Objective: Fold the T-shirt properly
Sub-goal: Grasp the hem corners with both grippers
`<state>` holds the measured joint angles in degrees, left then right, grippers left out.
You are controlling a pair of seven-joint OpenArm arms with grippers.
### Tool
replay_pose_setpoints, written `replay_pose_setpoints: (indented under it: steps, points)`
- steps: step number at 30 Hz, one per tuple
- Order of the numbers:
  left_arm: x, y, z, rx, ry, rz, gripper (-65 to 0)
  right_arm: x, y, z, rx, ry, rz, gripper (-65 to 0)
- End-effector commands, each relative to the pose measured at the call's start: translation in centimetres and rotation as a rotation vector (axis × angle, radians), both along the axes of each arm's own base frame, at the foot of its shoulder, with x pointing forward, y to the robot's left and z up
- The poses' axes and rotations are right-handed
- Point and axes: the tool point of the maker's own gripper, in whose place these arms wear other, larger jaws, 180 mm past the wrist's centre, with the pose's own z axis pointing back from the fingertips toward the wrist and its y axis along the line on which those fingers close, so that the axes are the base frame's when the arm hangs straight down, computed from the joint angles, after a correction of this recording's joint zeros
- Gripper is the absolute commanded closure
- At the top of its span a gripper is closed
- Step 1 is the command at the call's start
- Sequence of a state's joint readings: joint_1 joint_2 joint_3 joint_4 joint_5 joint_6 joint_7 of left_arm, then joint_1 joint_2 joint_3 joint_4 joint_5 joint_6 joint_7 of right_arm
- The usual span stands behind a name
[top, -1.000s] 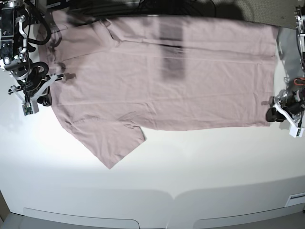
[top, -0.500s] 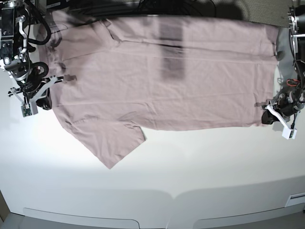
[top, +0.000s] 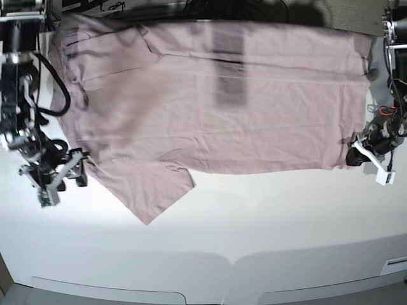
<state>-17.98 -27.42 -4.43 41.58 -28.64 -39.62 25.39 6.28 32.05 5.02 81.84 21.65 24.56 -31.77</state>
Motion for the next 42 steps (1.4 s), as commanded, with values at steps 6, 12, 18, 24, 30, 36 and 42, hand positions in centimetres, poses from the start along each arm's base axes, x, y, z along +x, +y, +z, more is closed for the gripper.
replay_pose_setpoints:
  steps: [6,12,18,24,30,36,42]
  points:
    - [0.6,-1.8,0.1,-0.021,-0.006,-0.025,0.0,4.5,0.4,0.0,0.026,0.162,0.033,-34.1]
    - [0.7,-2.6,-0.1,-0.037,-0.008,-0.029,0.0,6.1,-0.4,-1.6,0.067,0.313,0.052,-34.1]
    - [0.9,-2.7,0.0,-0.041,-0.02,-0.026,0.0,7.5,0.0,-3.4,0.13,0.382,0.041,-34.1]
    - [0.9,-2.7,0.0,-0.041,-0.02,-0.025,0.0,7.8,1.3,-6.6,0.056,0.43,0.051,-34.1]
    - [0.9,-2.7,0.0,-0.041,-0.02,-0.025,0.0,7.4,3.5,-7.7,0.037,0.466,0.103,-34.1]
    - [0.9,-2.7,0.0,-0.041,-0.021,-0.025,0.0,6.1,3.1,-8.5,0.018,0.538,0.099,-31.7]
    - [0.8,-2.7,0.0,-0.04,-0.02,-0.026,0.0,4.3,2.7,-10.1,-0.002,0.591,0.098,-11.9]
